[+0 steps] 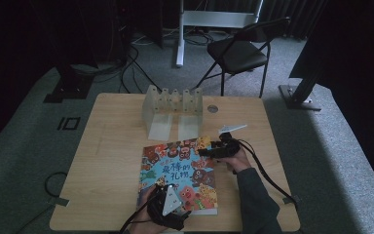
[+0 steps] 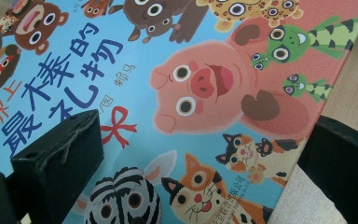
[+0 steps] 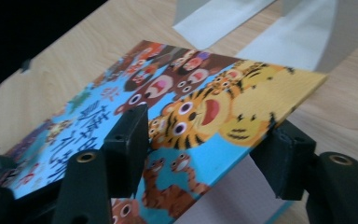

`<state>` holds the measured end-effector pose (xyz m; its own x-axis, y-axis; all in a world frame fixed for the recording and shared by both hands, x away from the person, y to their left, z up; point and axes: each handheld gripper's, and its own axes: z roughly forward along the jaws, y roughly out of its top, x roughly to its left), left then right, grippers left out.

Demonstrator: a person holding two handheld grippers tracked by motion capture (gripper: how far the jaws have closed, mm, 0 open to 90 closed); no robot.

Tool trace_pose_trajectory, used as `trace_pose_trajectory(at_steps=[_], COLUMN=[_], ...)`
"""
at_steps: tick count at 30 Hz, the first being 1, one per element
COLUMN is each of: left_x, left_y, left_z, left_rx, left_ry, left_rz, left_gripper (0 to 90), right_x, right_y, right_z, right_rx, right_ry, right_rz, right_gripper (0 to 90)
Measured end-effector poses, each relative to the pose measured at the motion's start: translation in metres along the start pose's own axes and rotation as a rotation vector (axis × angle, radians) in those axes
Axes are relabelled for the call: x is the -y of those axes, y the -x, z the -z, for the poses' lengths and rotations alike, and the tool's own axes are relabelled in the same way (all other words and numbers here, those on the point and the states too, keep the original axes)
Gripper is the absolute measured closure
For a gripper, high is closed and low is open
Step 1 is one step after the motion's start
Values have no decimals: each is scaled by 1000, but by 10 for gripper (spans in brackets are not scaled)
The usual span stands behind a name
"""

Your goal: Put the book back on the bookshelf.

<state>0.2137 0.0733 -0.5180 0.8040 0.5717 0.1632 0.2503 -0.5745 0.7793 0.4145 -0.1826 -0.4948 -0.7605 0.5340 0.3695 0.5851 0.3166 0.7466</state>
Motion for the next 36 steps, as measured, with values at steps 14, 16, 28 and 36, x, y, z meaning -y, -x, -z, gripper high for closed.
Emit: trace_pose_trajectory(at_steps=[14,16,28,36], left_x=[2,1,-5,-1], left_y=[0,1,-4,-28], left_z=[7,8,34,47], left_rx=[60,62,5,-69], left_ry=[-4,-2,35,36], left_rz=[32,32,4,48], left_gripper=[54,59,126,136], right_x=[-1,-1,-6,-11], right_y=[-2,-2,-7,-13], right_z=[3,4,6,8], right_rx=[-18,-19,-8,3], right_ry=[19,20,25,38], right_rz=[-7,-8,6,27], right_gripper=[459,464,468,478])
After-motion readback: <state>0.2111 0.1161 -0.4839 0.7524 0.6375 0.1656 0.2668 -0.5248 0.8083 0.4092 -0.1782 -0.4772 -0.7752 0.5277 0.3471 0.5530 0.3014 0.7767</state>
